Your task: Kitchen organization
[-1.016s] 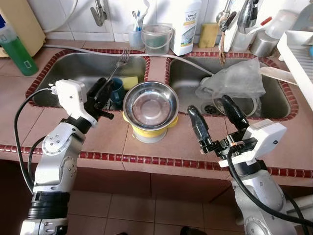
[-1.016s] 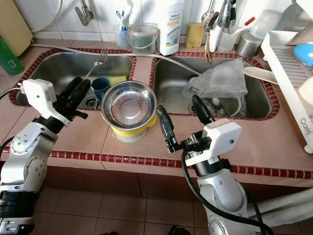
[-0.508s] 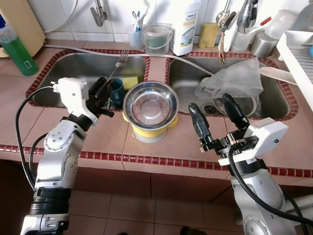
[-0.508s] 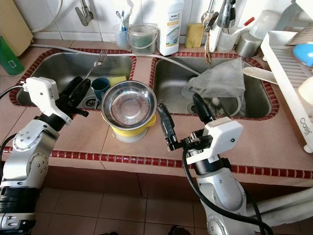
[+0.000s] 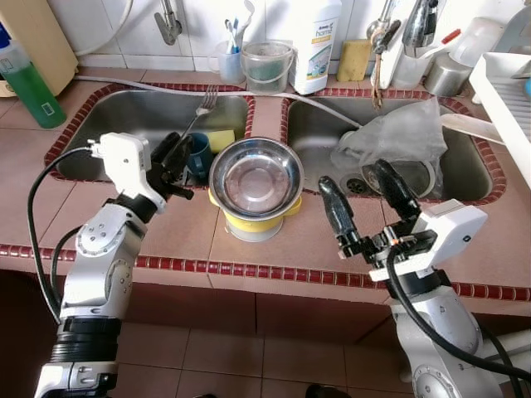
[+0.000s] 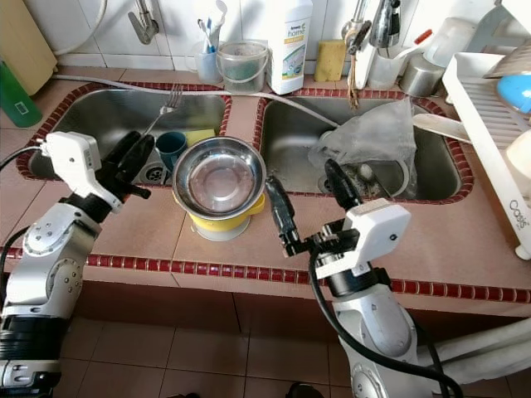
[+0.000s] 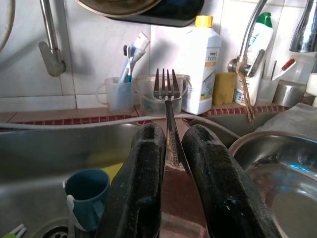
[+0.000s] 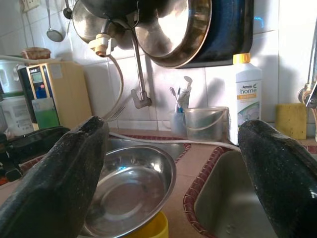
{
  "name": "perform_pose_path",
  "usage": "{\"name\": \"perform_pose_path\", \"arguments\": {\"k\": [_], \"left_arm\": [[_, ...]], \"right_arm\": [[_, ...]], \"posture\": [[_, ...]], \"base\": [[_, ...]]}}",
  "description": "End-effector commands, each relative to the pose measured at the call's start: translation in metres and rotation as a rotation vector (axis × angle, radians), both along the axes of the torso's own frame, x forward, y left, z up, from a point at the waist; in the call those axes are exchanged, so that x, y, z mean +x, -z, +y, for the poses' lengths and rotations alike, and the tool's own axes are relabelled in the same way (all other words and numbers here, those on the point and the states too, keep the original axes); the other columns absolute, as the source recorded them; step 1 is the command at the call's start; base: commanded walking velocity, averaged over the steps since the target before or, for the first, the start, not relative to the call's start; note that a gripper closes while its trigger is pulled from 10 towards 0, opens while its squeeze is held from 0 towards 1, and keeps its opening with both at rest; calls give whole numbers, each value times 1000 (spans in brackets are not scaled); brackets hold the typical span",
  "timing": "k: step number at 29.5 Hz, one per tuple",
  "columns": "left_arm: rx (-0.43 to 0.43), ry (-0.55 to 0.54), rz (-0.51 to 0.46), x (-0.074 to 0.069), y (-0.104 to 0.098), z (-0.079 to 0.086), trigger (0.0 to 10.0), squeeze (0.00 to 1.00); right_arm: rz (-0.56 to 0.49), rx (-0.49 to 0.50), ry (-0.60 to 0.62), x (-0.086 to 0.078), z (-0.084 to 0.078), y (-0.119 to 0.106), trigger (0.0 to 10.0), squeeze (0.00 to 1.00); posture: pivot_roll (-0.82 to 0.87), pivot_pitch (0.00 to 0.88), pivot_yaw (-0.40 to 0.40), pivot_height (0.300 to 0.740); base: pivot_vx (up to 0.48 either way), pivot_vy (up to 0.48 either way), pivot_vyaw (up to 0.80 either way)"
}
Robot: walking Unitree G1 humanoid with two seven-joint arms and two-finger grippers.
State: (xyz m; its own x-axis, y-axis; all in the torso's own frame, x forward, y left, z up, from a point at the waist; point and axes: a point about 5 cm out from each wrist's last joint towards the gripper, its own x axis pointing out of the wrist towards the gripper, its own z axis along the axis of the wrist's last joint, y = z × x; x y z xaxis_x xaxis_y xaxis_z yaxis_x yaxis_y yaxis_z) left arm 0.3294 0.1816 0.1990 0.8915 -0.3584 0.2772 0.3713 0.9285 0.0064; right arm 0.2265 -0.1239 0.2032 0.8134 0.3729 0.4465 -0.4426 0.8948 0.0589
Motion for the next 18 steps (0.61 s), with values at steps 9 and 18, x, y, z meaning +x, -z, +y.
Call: {"name": "perform_pose_path", "arguments": {"k": [9, 18], "left_arm": [[7, -15, 0, 1, -1, 3, 10000, 0], [4, -6, 13, 1, 0, 3, 10000, 0]], "right_arm": [[-6, 8, -21, -3, 2, -3, 10000, 0], [-2, 12, -22, -3, 3, -3, 10000, 0]], "posture": [[-140, 137, 49, 740], [-141, 142, 51, 740]], "base": [[205, 0, 0], [0, 408, 0]]}}
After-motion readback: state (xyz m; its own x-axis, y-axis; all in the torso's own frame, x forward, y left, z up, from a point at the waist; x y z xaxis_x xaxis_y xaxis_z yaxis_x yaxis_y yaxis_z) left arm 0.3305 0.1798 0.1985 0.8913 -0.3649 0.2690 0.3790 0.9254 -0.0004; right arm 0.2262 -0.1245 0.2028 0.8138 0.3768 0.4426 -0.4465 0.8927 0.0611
